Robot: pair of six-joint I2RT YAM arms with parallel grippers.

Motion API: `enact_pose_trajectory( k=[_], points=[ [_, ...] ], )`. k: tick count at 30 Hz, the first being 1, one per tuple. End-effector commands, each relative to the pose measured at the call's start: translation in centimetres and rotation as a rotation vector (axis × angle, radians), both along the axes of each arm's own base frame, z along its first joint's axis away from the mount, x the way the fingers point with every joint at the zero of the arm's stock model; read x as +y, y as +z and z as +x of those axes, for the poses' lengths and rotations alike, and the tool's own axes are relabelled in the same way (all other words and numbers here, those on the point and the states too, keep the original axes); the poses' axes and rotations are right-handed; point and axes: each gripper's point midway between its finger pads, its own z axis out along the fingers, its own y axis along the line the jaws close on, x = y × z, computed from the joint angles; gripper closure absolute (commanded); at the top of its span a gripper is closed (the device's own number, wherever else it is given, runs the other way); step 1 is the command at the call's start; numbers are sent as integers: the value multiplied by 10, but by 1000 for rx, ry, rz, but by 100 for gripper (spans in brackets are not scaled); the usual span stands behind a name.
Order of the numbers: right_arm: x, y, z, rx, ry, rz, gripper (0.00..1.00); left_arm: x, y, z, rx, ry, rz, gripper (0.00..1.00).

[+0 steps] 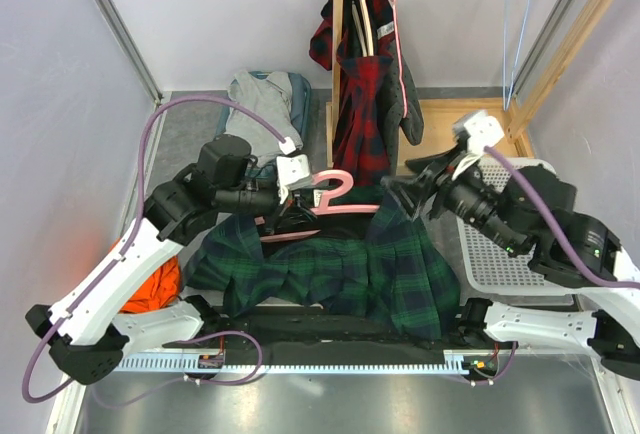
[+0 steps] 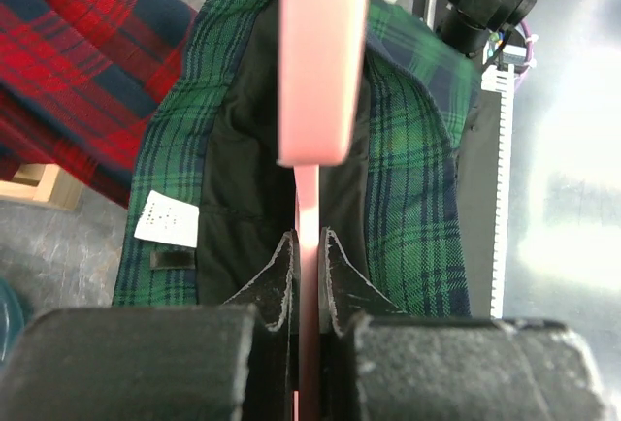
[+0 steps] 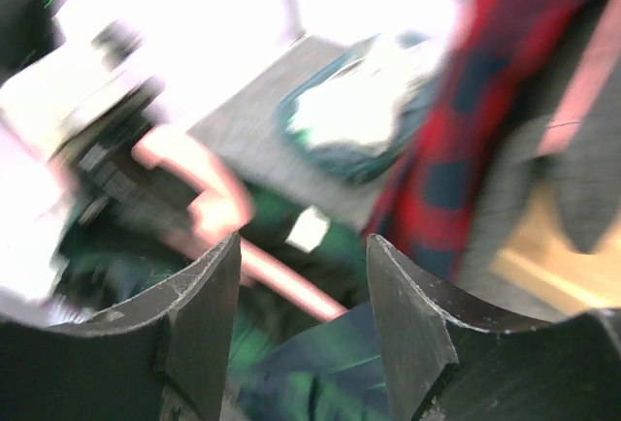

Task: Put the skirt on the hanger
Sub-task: Adjust the hanger.

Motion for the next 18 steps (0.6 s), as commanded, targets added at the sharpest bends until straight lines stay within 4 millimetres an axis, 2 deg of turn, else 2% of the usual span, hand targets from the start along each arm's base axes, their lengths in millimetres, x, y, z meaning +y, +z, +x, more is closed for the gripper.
enact_pose_trajectory(
  k=[1, 5, 6, 8, 9, 11, 12, 13, 15, 16, 17, 18],
  points=[
    [-38, 43, 37, -39, -316, 82, 39, 2, 33, -3, -63, 19, -104, 98],
    [-33, 66, 64, -78, -460, 51, 38, 6, 36, -12, -64, 5, -119, 98],
    [-22, 75, 74, -86, -483, 47, 34, 6, 35, -14, -57, 1, -121, 98],
    [-16, 82, 87, -109, -537, 13, 29, 8, 35, -18, -52, -6, -129, 98],
    [-4, 88, 96, -115, -553, 9, 25, 8, 35, -20, -45, -8, -132, 98],
    [3, 91, 112, -122, -582, -4, 21, 9, 34, -23, -40, -12, -136, 98],
    [13, 94, 121, -122, -587, -1, 19, 9, 34, -24, -36, -13, -140, 98],
    [9, 94, 133, -120, -617, -2, 18, 10, 34, -25, -36, -13, -140, 98],
    [16, 93, 151, -109, -629, 14, 16, 11, 35, -27, -34, -10, -148, 98],
    [9, 92, 162, -104, -663, 14, 16, 11, 35, -27, -33, -10, -151, 98],
    [14, 85, 172, -95, -665, 1, 16, 11, 34, -27, -28, -10, -152, 98],
    [13, 87, 177, -91, -671, 19, 16, 11, 34, -28, -27, -11, -153, 98]
  ],
)
